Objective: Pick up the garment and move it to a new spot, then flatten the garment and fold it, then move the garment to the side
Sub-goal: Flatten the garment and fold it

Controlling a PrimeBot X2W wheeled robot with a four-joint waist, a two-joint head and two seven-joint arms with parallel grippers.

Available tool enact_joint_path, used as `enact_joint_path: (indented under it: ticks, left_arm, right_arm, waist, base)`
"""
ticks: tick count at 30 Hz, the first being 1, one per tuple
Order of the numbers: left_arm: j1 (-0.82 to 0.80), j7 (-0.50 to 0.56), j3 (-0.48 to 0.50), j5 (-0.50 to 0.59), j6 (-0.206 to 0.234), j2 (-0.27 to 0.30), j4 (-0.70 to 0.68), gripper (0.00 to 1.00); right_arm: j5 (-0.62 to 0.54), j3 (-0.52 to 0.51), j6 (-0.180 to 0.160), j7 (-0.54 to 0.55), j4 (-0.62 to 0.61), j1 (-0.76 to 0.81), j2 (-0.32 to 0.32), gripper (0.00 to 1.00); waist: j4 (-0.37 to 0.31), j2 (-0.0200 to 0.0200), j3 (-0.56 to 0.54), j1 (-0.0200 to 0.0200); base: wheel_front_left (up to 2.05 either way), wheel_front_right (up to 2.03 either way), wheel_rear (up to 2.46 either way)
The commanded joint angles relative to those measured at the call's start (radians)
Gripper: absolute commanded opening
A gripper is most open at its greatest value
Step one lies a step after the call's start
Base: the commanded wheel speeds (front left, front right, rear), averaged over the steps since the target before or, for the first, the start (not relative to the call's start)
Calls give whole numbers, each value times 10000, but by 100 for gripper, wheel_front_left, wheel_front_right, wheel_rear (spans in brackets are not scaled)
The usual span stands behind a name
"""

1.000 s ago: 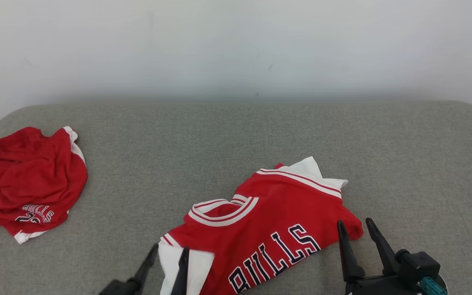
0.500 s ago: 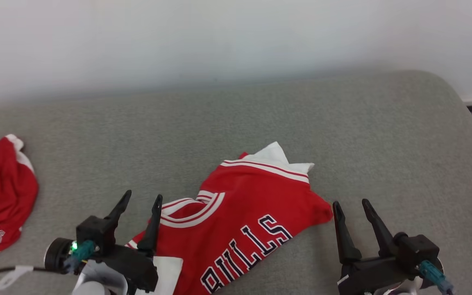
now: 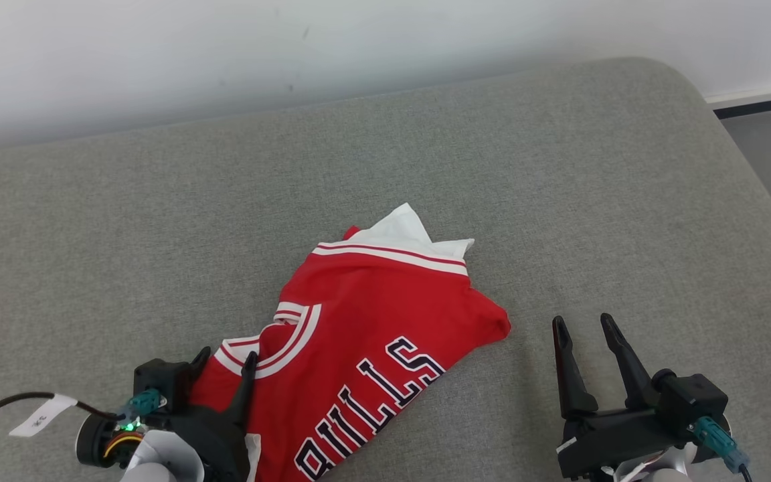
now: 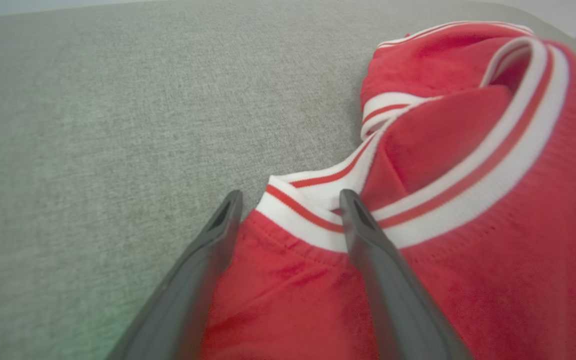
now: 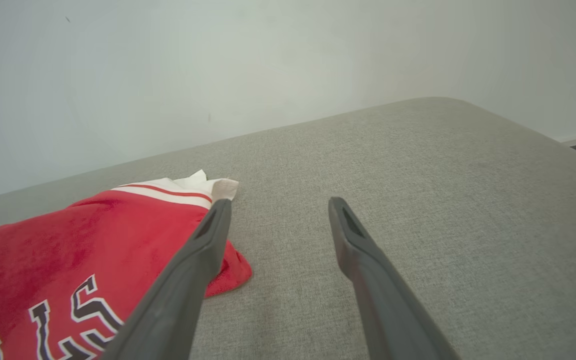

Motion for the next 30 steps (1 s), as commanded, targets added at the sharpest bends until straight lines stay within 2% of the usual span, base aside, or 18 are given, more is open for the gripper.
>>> enact_joint_path:
  ticks: [1, 2, 13, 19, 27, 30]
  left_arm:
    - [-145, 84, -56, -137, -18, -64, 235, 74]
    - [-170, 62, -86, -142, -36, -89, 300, 0]
    - [-736, -696, -143, -244, -18, -137, 179, 0]
    - [-673, -1341, 384, -331, 521, 121, -528, 0]
    - [961, -1191, 901, -695, 1306, 468, -1765, 0]
    - [1780, -1068, 1067, -879, 1546, 440, -2080, 0]
  right_arm:
    - [-17, 41, 35, -14, -42, -93, -8, 100]
    - [-9, 55, 35, -15, -40, -108, -11, 100]
    - [-28, 35, 35, -14, 31, 154, -11, 100]
    - [-157, -165, 35, -13, 17, 447, -5, 100]
    - [-192, -179, 35, -15, -19, 605, -14, 100]
    - [-175, -159, 35, -13, 5, 626, -10, 100]
  waist:
    - [116, -1, -62, -1]
    - [151, -1, -86, -1]
    - [432, -1, -468, -1]
    - [935, -1, -795, -1]
    - [1781, -1, -1075, -1]
    - [1997, -1, -1111, -1]
  base:
    - [0, 0, 0]
    - [0, 0, 0]
    - [0, 0, 0]
    - [0, 0, 0]
    - [0, 0, 0]
    - [0, 0, 0]
